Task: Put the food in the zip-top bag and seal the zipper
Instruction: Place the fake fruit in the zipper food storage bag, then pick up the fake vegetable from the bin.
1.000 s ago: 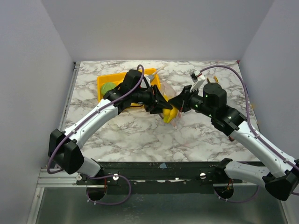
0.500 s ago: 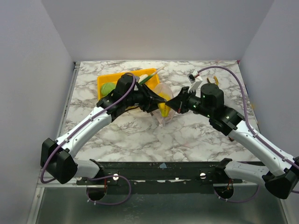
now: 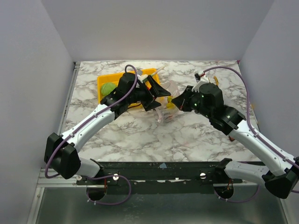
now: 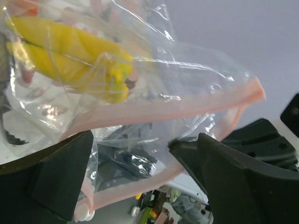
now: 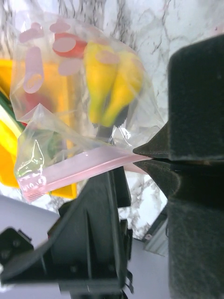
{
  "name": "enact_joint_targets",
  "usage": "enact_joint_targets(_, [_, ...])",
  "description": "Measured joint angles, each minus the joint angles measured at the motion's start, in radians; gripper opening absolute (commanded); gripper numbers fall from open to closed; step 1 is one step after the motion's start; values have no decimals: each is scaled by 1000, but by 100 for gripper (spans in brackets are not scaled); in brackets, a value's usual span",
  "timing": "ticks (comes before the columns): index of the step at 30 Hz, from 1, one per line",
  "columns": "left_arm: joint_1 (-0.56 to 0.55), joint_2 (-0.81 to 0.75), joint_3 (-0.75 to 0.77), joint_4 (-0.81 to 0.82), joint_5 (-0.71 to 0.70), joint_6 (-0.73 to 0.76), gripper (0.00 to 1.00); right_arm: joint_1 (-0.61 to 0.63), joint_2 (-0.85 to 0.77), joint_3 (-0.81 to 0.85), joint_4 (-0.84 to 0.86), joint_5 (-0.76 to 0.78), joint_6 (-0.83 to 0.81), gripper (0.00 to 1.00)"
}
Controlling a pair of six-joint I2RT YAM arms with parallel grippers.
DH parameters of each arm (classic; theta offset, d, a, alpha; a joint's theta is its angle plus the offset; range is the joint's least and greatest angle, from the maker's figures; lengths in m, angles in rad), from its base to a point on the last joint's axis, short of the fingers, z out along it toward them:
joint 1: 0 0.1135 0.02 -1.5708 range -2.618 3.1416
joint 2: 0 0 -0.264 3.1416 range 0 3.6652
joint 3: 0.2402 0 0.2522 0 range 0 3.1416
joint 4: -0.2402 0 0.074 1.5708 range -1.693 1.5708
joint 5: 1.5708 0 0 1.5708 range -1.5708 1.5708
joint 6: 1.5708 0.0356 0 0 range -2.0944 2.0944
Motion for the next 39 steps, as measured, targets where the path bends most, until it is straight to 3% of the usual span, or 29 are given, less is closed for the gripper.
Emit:
enact_joint_targets(5, [0,-19,0,73,79,126,98,0,-4,10,-44,89,-5,0])
enact_joint_targets(17, [1,-126,80,5,151,483,98,0,-10,10,-79,184,-22,1])
enact_joint_targets(26, [74,-241,56,20,161,610,98,0,-10,10,-102,256,-41,1])
enact_joint_targets(30, [125,-310,34,10,104,654,98,0,-10,10,-121,295,-50,1])
enact_joint_targets(34, [167,-365,27,-52,-44,686,98,0,-10,14,-154,330,-64,0])
enact_joint_targets(39, [281,-352,26,-123,-172,682,98,0,-19,88,-228,363,-84,0])
